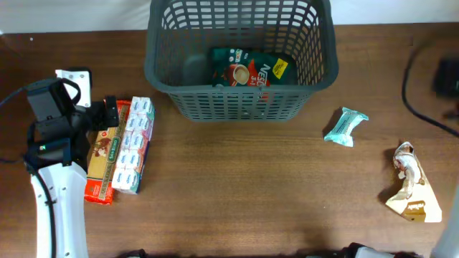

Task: Pack container
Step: 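Grasp the brown-white wrapper at right with the right gripper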

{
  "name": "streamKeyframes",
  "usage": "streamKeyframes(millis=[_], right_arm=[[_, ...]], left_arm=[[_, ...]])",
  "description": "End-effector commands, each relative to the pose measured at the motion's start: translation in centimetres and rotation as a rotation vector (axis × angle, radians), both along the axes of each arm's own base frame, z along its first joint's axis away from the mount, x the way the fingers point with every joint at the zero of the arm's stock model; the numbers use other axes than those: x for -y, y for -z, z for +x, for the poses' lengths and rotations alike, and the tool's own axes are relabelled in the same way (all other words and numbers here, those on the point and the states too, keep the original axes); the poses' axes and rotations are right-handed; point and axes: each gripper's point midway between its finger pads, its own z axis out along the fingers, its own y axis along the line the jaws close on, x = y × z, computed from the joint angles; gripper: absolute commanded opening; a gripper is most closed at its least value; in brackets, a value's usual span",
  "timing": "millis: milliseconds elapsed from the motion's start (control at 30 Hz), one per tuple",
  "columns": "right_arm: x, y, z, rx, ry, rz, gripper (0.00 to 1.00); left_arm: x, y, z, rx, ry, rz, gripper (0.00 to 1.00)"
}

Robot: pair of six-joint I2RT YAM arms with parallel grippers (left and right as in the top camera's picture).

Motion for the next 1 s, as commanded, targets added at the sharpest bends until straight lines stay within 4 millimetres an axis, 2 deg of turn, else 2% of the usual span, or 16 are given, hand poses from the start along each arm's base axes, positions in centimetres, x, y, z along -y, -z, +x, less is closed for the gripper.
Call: streamKeyframes(millis=[0, 100, 167, 233, 467, 633, 767, 900, 967], right_arm=[[1.3, 8.8, -3.5, -0.127, 0.089, 0.118, 0.80], [1.2, 15.1, -5.6, -0.236, 0.097, 0.164, 0.80], [0.6, 18.3, -7.1, -0.302, 0.092, 0.188, 0.80], [0.1, 20.2, -8.0, -0.352, 0.063, 0.192, 0.80], [-0.9, 23.2, -10.0, -0.492, -0.034, 0.194, 0.79], [0.1, 25.2, -11.0, -0.567, -0.009, 0.215, 0.76], [0.4, 27.7, -11.1, -0.629, -0.007, 0.236, 0.76], [1.2, 29.1, -11.3, -0.677, 0.016, 0.215, 0.75], [1.4, 29.7, -11.4, -0.693, 0.028, 0.216, 0.69]], left_arm=[[0.0, -0.6, 0.3, 0.018, 0.000, -0.012, 0.99], [0.0, -0.6, 0.3, 0.018, -0.001, -0.012, 0.99], [0.0, -0.6, 0.3, 0.018, -0.001, -0.012, 0.99], [0.0, -0.6, 0.3, 0.018, -0.001, -0.012, 0.99], [0.0, -0.6, 0.3, 0.018, -0.001, -0.012, 0.99], [0.0, -0.6, 0.3, 0.018, -0.001, -0.012, 0.99], [0.0, -0.6, 0.3, 0.018, -0.001, -0.012, 0.99], [0.0, -0.6, 0.3, 0.018, -0.001, -0.012, 0.99], [0.0, -0.6, 0.3, 0.018, -0.001, -0.012, 0.99]])
